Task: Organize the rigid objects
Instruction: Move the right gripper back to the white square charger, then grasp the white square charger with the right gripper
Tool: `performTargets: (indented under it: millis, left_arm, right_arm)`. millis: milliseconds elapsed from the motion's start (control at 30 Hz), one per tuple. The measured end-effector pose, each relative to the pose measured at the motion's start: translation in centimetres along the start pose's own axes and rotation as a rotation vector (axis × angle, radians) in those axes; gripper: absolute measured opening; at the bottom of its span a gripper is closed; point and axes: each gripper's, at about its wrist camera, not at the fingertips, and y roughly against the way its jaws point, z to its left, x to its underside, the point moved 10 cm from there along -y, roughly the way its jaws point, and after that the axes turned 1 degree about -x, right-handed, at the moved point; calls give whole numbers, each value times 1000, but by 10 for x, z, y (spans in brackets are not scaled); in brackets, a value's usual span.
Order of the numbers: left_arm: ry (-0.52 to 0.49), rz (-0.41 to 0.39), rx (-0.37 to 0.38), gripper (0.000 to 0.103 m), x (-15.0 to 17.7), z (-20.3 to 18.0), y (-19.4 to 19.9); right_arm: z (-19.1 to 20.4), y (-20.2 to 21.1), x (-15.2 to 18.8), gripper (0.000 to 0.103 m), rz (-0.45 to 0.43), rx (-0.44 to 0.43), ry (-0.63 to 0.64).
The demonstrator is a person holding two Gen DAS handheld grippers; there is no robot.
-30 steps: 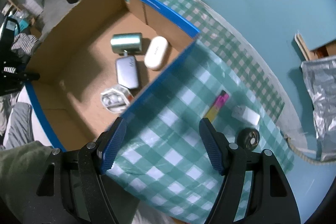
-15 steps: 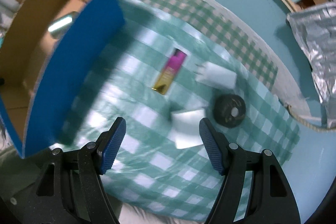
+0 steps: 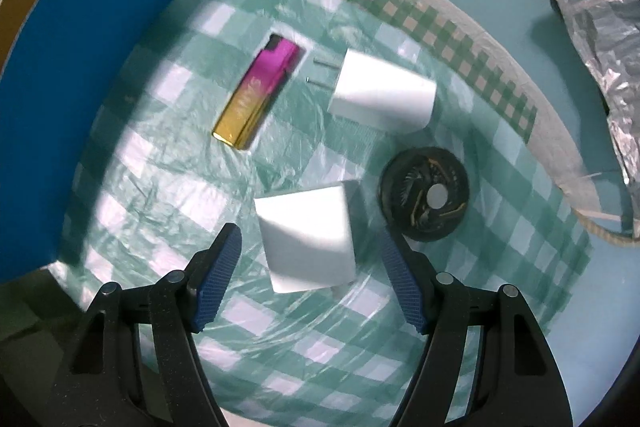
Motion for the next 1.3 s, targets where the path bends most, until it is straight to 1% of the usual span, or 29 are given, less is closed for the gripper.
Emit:
performTargets:
  millis: [67,200,233,267,300,333,433,567,700,833,1167,1300]
  left_arm:
    - [6,2,-1,15,0,0,0]
    - [14,4,-4,15,1,1,0]
    - [16,4,-5,15,1,1,0]
    - [18,4,-5,15,1,1,0]
    - [20,4,-5,15,1,1,0]
    - [22,4,-5,15,1,2,0]
    - [27,2,-5,15,2,3,0]
    - [26,3,-6,15,2,3,-1]
    - [23,4,-6,15,2,3,-2]
    - [20,3,-7,15,2,3,-1]
    - [6,-1,-4,15,1,2,1]
    - [-2,-3,-3,15,0,1,2]
  right_arm:
    - [-3,-6,2,72,3,13,10]
    - [-1,-15,2,72,8,-3,10]
    - [0,-17,1,68,12,-4,12]
    - [-1,-20,1,60,15,-3,11]
    - [-1,-23,1,56,21,-7,5]
    - [-1,-27,1,55,29,-19,-9]
    - [-1,-32,1,54,33,-18,-37]
    - [-2,-33,-3,54,32,-37,-93]
    - [-6,-34,-6,53,31,-33,-101]
    - [-7,-34,-5,53,41,-41,-145]
    - [14,-16,1,51,27,-88,-189]
    - [24,-7,2,51,17,-91,-192]
